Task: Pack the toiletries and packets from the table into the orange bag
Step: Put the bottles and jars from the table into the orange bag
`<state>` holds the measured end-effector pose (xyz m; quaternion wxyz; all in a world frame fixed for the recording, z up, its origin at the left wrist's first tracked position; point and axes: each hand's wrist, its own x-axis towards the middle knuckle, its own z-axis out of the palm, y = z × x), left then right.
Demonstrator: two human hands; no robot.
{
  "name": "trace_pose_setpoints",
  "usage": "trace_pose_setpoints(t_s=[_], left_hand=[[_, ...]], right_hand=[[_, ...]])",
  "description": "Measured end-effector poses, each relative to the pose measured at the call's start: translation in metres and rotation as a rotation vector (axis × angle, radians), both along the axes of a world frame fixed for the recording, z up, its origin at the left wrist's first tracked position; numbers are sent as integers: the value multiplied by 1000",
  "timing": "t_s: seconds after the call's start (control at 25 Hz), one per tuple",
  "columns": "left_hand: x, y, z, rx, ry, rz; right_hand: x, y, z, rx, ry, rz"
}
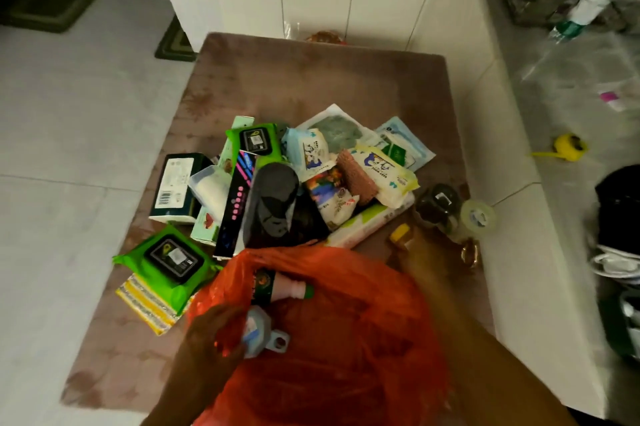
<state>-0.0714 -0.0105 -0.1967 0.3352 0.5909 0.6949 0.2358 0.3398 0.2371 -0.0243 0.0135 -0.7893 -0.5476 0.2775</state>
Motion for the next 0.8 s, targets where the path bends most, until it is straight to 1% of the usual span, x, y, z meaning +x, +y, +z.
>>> trace_pose_setpoints(t_s=[0.04,0.08,0.12,0.16,0.2,0.24,0.28,0.32,0.36,0.4,0.48,0.52,0.64,0.72,0.8], left_hand=[[41,-10,124,-15,50,72],[66,3,184,20,94,144],[74,0,207,95,124,131],[75,5,213,46,137,99],[71,7,206,-47,162,70],[70,10,202,-68,173,58],[68,13,198,-111,155,68],[67,13,194,-105,154,86],[69,13,201,-98,162,94],[72,13,206,-80,182,87],[71,15,203,-91,186,75],[71,17,204,-122,181,68],[71,15,202,-139,158,85],[74,16,207,-158,130,111],[75,18,208,-164,128,116]], right_hand=[[-1,3,-8,-37,53,-24],[-5,5,-7,-77,90,-38],[-9,8,-6,-110,93,-33],[-12,9,4,-98,73,-20],[-13,7,21,-36,79,-20],[-16,-3,38,76,149,-33],[-21,-20,57,216,297,-60],[-30,-45,78,340,454,-56],[-42,-75,94,396,586,4],[-54,-104,102,358,632,128],[-79,-147,89,159,575,395],[-88,-158,71,100,519,469],[-110,-160,20,14,420,497],[-124,-163,3,37,371,553],[-131,-168,-6,125,366,581]])
